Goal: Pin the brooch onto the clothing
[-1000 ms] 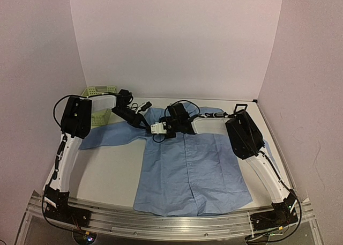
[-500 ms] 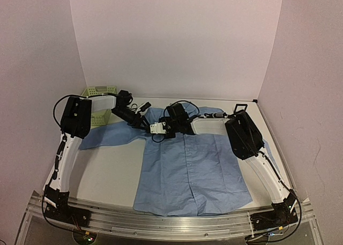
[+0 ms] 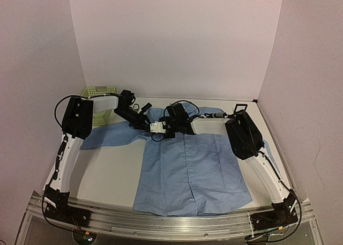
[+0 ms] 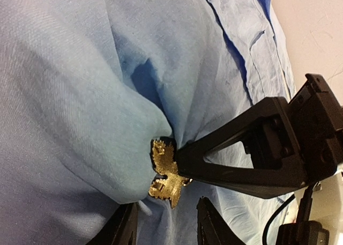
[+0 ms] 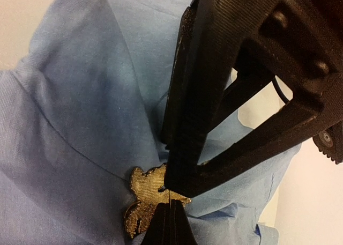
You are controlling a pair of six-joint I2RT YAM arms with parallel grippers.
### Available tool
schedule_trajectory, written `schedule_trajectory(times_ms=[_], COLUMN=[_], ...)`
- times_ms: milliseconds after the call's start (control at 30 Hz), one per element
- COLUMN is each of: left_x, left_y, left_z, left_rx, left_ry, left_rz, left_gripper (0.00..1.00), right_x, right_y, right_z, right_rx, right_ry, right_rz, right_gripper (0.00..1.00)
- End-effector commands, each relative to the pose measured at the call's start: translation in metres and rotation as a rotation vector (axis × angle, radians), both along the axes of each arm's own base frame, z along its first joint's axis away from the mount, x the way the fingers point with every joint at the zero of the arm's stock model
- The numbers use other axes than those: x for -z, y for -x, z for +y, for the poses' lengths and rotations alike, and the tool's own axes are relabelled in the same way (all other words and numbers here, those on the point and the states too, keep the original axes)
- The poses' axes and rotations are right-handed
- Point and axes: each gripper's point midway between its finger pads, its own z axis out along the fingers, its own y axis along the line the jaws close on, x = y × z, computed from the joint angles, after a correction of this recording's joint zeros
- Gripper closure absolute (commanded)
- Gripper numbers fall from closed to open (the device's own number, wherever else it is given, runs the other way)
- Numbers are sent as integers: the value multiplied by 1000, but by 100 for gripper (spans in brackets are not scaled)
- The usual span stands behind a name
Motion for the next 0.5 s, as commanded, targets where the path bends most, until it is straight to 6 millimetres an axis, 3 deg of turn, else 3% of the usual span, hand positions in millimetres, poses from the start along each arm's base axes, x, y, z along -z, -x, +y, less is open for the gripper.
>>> schedule_trajectory(times_ms=[0,467], left_x=[12,41], left_y=[-8,-4], left_z=[-8,-8], left_rx=[-39,-7], left_ry=[-36,-148], left_rz=[7,-10], left_gripper=[67,84], right_x=[47,43], right_y=[28,28], right_z=[-11,-6], right_rx=[-1,9], right_ry=[77,35], right_rz=[175,197], right_gripper=[100,100])
